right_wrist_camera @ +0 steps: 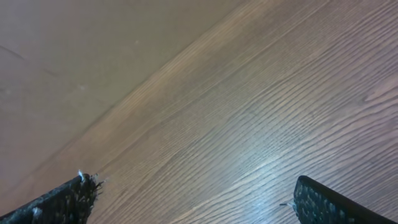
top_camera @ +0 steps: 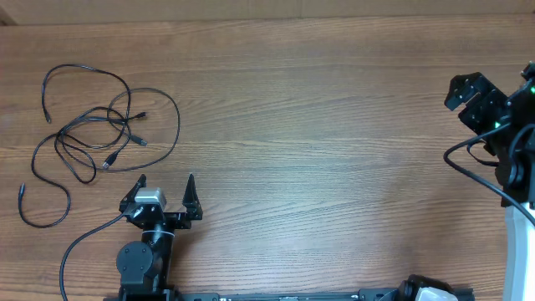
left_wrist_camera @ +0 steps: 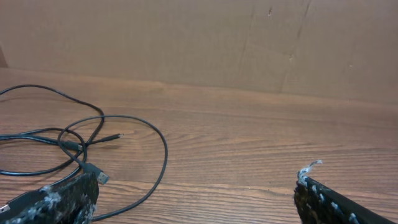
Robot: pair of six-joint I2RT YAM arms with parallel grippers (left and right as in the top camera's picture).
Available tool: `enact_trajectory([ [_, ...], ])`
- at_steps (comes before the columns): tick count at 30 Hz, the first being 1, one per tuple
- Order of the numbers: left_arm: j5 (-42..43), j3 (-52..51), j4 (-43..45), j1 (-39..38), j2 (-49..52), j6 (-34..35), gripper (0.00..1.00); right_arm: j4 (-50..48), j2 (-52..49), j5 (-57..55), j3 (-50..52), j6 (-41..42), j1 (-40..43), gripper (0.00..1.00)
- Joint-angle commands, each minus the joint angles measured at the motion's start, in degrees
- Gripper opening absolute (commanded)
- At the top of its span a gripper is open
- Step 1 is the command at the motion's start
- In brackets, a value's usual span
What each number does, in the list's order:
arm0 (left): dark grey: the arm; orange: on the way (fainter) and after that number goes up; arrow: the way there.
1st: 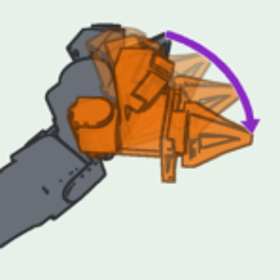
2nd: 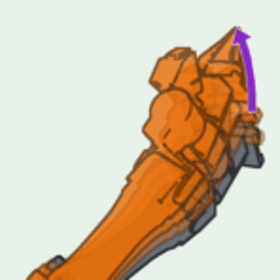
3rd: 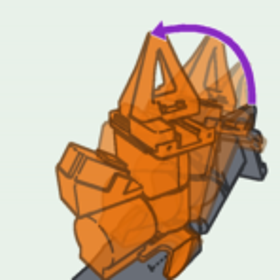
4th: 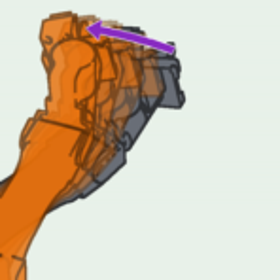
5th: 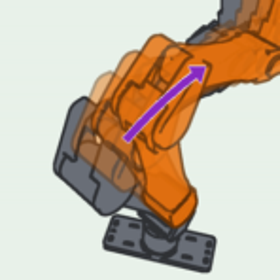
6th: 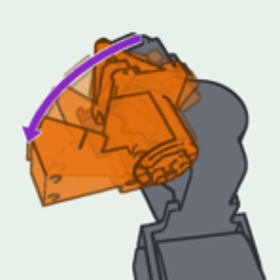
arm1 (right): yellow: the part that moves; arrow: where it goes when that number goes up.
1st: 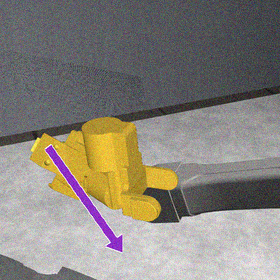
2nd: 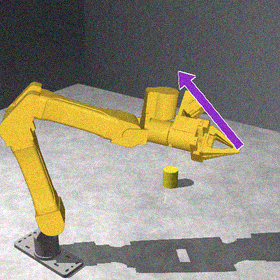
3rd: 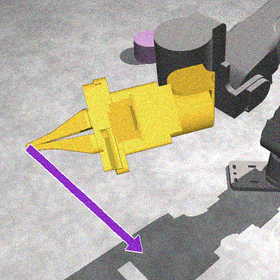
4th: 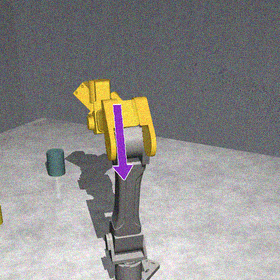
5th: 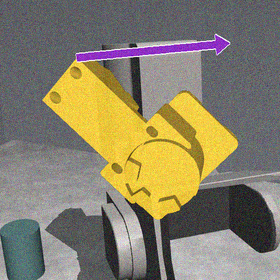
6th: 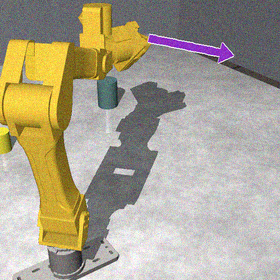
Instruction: Untangle cables
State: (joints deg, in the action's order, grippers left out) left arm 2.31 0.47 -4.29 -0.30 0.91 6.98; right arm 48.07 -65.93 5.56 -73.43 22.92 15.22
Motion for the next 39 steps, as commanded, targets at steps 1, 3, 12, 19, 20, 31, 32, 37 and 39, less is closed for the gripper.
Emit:
enact_trajectory([
  [1,-0.61,-0.20,-0.15,-0.26,-0.63,-1.20,1.00,0.57,0.63,-0.37,0.33,0.24,-0.17,1.00],
  [3,-0.63,-0.20,-0.15,-0.26,-0.63,-1.20,1.00,1.20,2.10,-0.35,0.37,0.24,-0.17,1.00],
  [12,-0.83,-0.20,-0.15,-0.26,-0.63,-1.22,1.00,2.67,13.94,-0.35,0.37,0.24,-6.43,1.00],
  [19,-0.81,-0.20,-0.15,-0.26,-0.63,-1.20,1.00,3.85,26.25,-0.35,0.37,0.24,-13.57,1.00],
  [20,-0.81,-0.20,-0.15,-0.26,-0.63,-1.22,1.00,4.09,27.45,-0.35,0.37,0.24,-14.03,1.00],
  [31,-0.81,-0.20,-0.15,-0.26,-0.63,-1.20,1.00,13.49,35.71,-0.35,0.37,0.24,-14.84,1.00],
  [32,-0.81,-0.20,-0.15,-0.26,-0.63,-1.20,1.00,14.82,36.22,-0.35,0.37,0.24,-14.84,1.00],
  [37,-0.81,-0.20,-0.15,-0.26,-0.63,-1.20,1.00,22.58,39.12,-0.35,0.63,0.24,-14.84,1.00],
  [39,-0.81,-0.20,-0.15,-0.26,-0.63,-1.20,1.00,25.46,40.39,-0.35,0.79,0.24,-14.84,1.00],
])
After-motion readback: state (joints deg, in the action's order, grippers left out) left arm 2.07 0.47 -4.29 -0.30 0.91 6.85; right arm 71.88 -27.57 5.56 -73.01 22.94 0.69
